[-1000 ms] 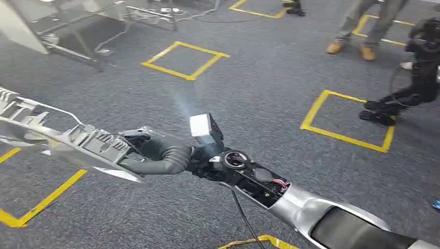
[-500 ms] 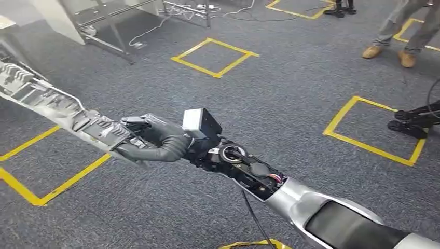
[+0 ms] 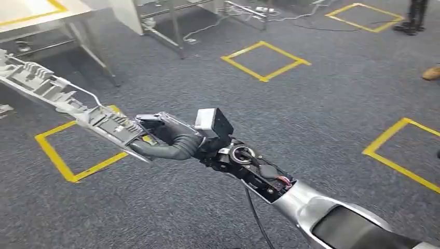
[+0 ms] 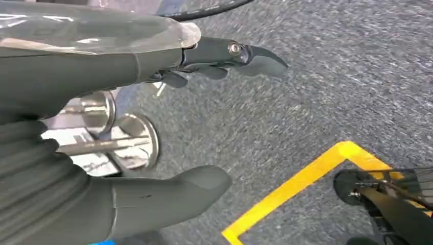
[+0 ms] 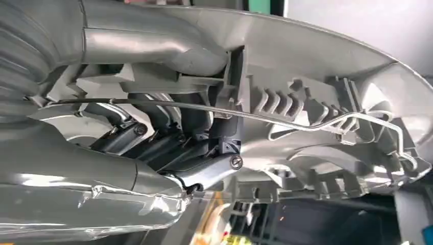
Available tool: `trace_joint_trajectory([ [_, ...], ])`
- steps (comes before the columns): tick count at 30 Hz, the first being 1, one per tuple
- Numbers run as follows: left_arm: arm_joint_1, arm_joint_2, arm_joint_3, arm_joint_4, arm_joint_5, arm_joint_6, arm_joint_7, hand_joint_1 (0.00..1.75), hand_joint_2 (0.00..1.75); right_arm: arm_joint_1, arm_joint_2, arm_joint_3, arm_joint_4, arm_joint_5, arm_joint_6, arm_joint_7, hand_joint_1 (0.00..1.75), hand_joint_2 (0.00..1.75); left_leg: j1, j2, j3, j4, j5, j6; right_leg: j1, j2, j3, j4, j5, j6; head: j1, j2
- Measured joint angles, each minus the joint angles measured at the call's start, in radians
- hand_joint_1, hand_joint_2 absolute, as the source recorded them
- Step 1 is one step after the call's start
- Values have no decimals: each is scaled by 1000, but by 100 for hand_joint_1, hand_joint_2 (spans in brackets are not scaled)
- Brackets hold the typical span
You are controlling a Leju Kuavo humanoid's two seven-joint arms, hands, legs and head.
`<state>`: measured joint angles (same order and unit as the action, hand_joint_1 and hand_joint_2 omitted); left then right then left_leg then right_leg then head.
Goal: Take the parts from the cabinet and place them on the table.
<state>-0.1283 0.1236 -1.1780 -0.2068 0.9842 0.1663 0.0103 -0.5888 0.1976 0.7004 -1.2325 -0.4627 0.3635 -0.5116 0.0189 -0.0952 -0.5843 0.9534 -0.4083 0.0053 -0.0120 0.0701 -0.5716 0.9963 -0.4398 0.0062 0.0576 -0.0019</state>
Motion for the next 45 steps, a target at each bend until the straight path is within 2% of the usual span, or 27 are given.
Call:
trace_joint_trajectory([
  [1, -2, -3, 0, 0, 0, 0, 0, 0, 175, 1, 0, -1, 1, 0, 0, 0, 175, 175, -7, -9, -5, 5, 1, -6, -4, 14, 9, -17, -3, -3, -9, 0],
  [4, 4, 2, 0, 0, 0, 0, 0, 0, 175, 0, 1, -1, 2, 0, 0, 0, 175, 175, 7, -36, -11, -7, 9, -28, 6, -10, 14, -24, -6, -1, -1, 0],
  [5, 5, 6, 0, 1, 0, 0, 0, 0, 175, 0, 5, -1, 1, 0, 0, 0, 175, 175, 2, -46, -10, -9, 11, -33, -7, -24, 21, -38, 0, -7, -4, 0],
  [7, 5, 4, 0, 0, 0, 0, 0, 0, 175, 0, 7, -1, 2, 0, 0, 0, 175, 175, 0, 45, -45, 66, -43, -37, -6, -47, 28, -48, 5, -16, -24, 0],
  [8, 2, 3, 0, 0, 0, 0, 0, 0, 175, 0, 7, -3, 2, 0, 0, 0, 175, 175, 1, 70, -84, 146, -82, -44, -4, -59, 28, -48, 5, -16, -34, 0],
  [10, 2, 3, 0, 0, 0, 0, 0, 0, 175, 3, 7, -4, 5, 0, -1, 0, 175, 175, 3, 87, -162, 309, -144, -52, -1, -88, 26, -48, 3, -17, -38, 0],
  [11, 2, 3, 0, 0, 0, 0, 0, 0, 175, 3, 7, -5, 5, 0, -1, 0, 175, 175, 4, 88, -170, 325, -140, -54, 0, -100, 26, -48, 3, -17, -40, 0],
  [13, 4, 5, 0, 0, 0, 0, 0, 0, 175, 3, 7, -5, 5, 0, -2, 0, 175, 175, 4, 93, -104, 206, -70, -53, -1, -119, 28, -47, 0, -15, -43, 0],
  [14, 4, 7, 0, 0, 0, 0, 0, 0, 175, 3, 7, -5, 5, 0, -2, 0, 175, 175, 4, 107, -49, 103, -27, -50, -1, -127, 31, -47, -2, -12, -45, 0],
  [15, 3, 8, 0, 0, 0, 0, 0, 0, 175, 2, 7, -5, 5, 0, -2, 0, 175, 175, 2, 144, 6, 7, 2, -47, 1, -134, 33, -45, -5, -7, -47, 0],
  [16, -1, 8, 0, 0, 0, 0, 0, 0, 175, 2, 7, -6, 5, 0, -2, 0, 175, 175, -9, 156, 11, -6, -7, -38, 11, -140, 32, -43, -8, -2, -49, 0],
  [20, 0, 8, 0, 0, 0, 0, 0, 0, 175, 1, 7, -6, 5, 0, 0, 1, 175, 175, -6, 115, 5, -9, -3, -12, 11, -168, 40, -44, -15, 16, -40, 0],
  [23, -1, 6, 0, 0, 0, 0, 0, 0, 175, 0, 8, -7, 4, 0, 0, 0, 175, 175, 0, 93, 9, -13, 1, 4, 3, -92, -10, 81, -98, 27, -29, 0],
  [25, -1, 7, 0, 0, 0, 0, 0, 0, 175, 3, 7, -8, 5, 0, 0, 0, 175, 175, -2, 72, 9, -13, 1, 7, 3, -75, -105, 280, -177, 31, -16, 0],
  [26, 0, 7, 0, 0, 0, 0, 0, 0, 175, 5, 7, -8, 5, 0, 0, 0, 175, 175, -3, 61, 9, -12, 1, 7, 3, -75, -127, 319, -179, 31, -14, 0],
  [28, 0, 7, 0, 0, 0, 0, 0, 0, 175, 7, 7, -8, 5, 0, 0, 0, 175, 175, -4, 37, 12, -12, 0, 7, 3, -72, -105, 251, -117, 25, -13, 0],
  [30, -1, 6, 0, 0, 0, 0, 0, 0, 175, 6, 7, -8, 5, 0, 0, 0, 175, 175, -5, 12, 19, -12, -1, 5, 3, -48, -19, 55, -9, 11, -8, 0],
  [31, 0, 4, 0, 0, 0, 0, 0, 0, 175, 6, 7, -8, 5, 0, 0, 0, 175, 175, -1, 4, 14, -12, -2, 3, 3, -2, 4, -10, 11, 3, -5, 0],
  [32, -3, 3, 0, 0, 0, 0, 0, 0, 175, 6, 7, -8, 5, 0, 0, 0, 175, 175, -9, -7, 9, -5, -1, -4, -1, 6, 12, -29, 8, 1, -13, 0],
  [35, 3, 3, 0, 0, -2, 0, -2, 0, 175, 6, 7, -8, 5, 0, 3, 2, 175, 175, 1, -27, 2, -15, 6, -24, 6, -14, 13, -34, 6, -3, -7, 0],
  [36, 5, 5, 0, 0, -4, 0, -7, 0, 175, 6, 8, -6, 5, 0, 10, 5, 175, 175, -1, -17, 2, -11, 1, -27, -5, -25, 21, -48, 13, -10, -8, 0],
  [37, 6, 3, 0, 0, -6, 0, -13, 0, 175, 8, 8, -4, 11, 3, 14, 7, 175, 175, -4, 33, -7, 11, -17, -32, -4, -32, 26, -54, 15, -13, -15, 0],
  [38, 3, 1, 0, 0, -7, 0, -17, 0, 175, 9, 8, -3, 18, 7, 18, 4, 175, 175, -4, 64, -40, 79, -58, -38, -4, -41, 25, -55, 16, -18, -34, 0],
  [40, -2, -1, 0, 0, -8, 0, -18, 0, 175, 15, 8, 0, 36, 13, 19, 0, 175, 175, 1, 82, -126, 256, -136, -49, -2, -58, 24, -55, 15, -18, -39, 0],
  [41, -2, -1, 0, 0, -9, 0, -18, 0, 175, 19, 8, 1, 41, 13, 19, 0, 175, 175, 1, 85, -153, 313, -150, -53, -2, -65, 23, -54, 15, -18, -40, 0],
  [43, -1, -2, 0, 0, -9, 0, -18, 0, 175, 22, 8, 3, 47, 13, 19, 0, 175, 175, 4, 86, -153, 312, -134, -55, -2, -70, 23, -54, 15, -18, -42, 0],
  [45, 1, -1, 0, 0, -9, 0, -18, 0, 175, 22, 8, 6, 55, 13, 19, 0, 175, 175, 8, 88, -89, 189, -65, -56, -4, -74, 24, -52, 13, -15, -43, 0],
])
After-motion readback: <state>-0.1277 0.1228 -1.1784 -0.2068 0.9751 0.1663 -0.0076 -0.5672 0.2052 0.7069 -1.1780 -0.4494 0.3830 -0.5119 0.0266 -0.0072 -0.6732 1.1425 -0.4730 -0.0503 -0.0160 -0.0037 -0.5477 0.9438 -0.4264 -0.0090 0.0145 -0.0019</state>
